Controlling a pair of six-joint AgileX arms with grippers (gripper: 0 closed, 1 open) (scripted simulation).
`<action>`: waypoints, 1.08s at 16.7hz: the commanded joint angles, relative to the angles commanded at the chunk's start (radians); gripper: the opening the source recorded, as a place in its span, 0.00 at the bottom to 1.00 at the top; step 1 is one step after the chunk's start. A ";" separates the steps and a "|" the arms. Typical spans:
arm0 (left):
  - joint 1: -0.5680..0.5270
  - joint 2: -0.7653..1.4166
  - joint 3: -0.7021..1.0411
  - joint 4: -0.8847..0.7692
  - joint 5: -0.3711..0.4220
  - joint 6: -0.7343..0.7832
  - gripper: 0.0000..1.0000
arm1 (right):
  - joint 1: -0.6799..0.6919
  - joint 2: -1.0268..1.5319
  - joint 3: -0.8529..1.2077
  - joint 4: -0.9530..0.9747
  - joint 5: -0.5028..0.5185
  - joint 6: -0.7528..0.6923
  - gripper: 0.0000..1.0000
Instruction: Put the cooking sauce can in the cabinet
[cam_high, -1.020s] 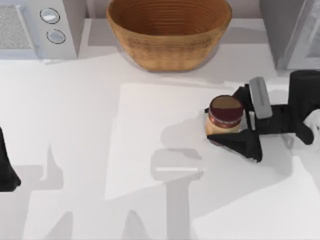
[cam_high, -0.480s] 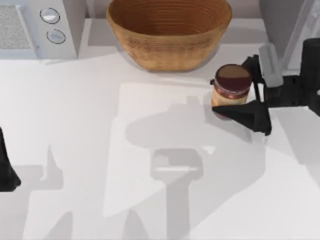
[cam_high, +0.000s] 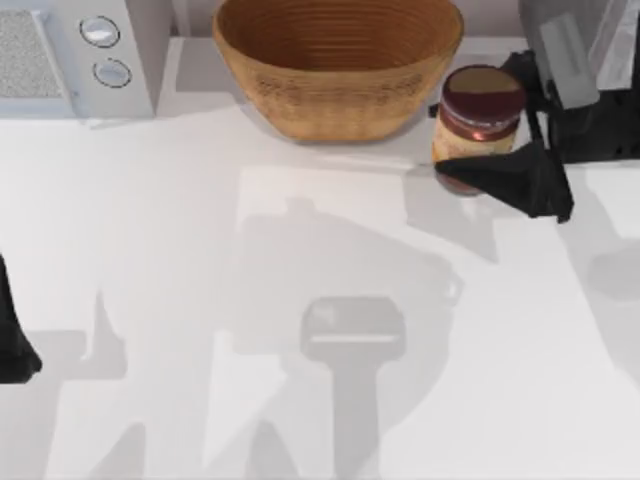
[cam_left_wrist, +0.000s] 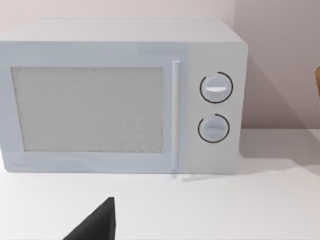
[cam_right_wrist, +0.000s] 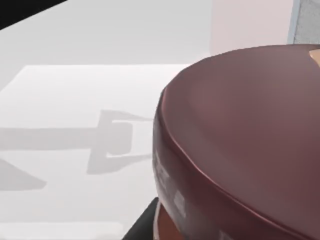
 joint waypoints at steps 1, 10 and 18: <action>0.000 0.000 0.000 0.000 0.000 0.000 1.00 | 0.000 0.000 0.000 0.000 0.000 0.000 0.00; 0.000 0.000 0.000 0.000 0.000 0.000 1.00 | -0.023 -0.214 -0.107 -0.023 0.150 0.047 0.00; 0.000 0.000 0.000 0.000 0.000 0.000 1.00 | -0.087 -0.933 -0.497 -0.154 0.641 0.230 0.00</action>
